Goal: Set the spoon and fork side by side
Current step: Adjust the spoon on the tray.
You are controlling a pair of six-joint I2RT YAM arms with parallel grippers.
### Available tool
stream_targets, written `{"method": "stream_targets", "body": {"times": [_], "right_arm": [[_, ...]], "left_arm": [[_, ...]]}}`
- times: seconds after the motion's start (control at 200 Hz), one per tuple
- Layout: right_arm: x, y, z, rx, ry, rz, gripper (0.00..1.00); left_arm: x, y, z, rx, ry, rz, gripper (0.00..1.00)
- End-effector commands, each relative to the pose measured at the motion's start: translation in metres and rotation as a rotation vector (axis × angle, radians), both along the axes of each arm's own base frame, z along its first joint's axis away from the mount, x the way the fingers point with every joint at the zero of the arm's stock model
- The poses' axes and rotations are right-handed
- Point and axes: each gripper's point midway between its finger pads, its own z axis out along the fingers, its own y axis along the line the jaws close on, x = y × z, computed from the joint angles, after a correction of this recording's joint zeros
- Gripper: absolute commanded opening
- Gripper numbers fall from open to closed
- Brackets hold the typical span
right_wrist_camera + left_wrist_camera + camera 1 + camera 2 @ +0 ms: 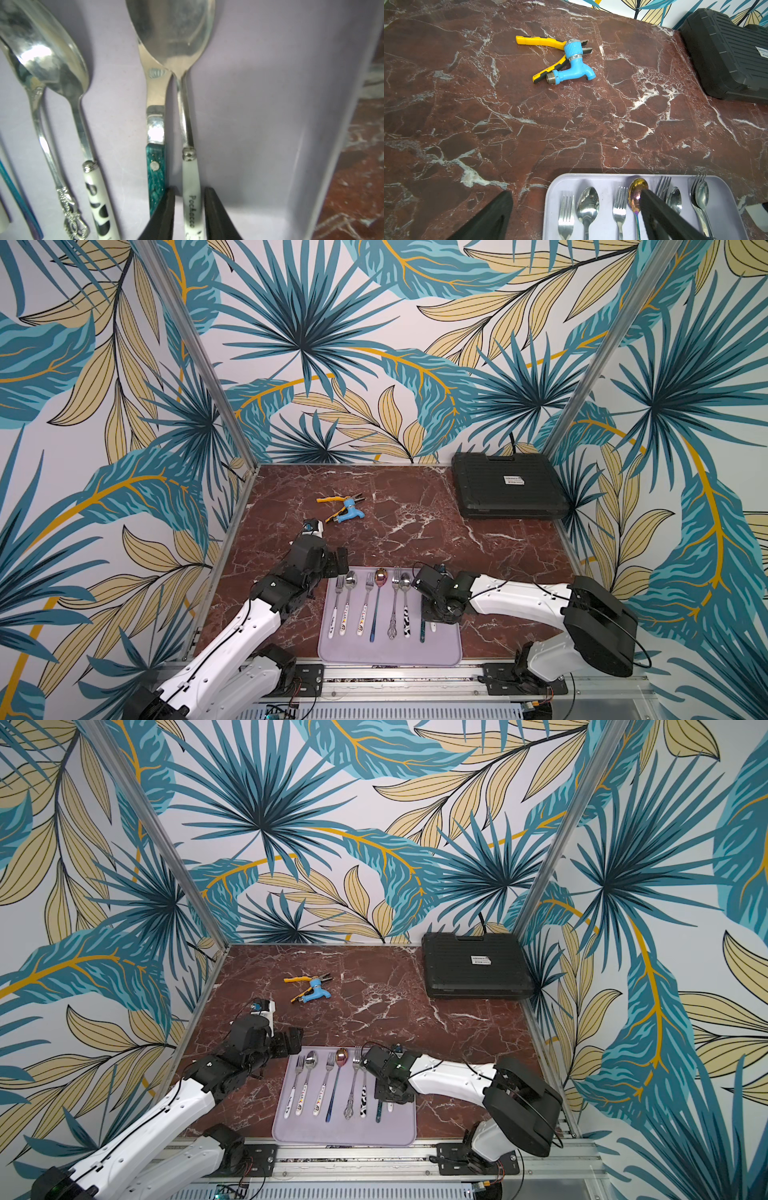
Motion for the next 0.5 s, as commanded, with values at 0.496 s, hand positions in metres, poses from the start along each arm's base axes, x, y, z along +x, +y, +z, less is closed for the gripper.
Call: {"method": "stream_targets", "body": {"times": [0.496], "right_arm": [[-0.0043, -0.0136, 0.0006, 0.013, -0.016, -0.092, 0.16]], "left_arm": [[-0.0030, 0.0053, -0.0027, 0.013, 0.001, 0.008, 1.00]]}}
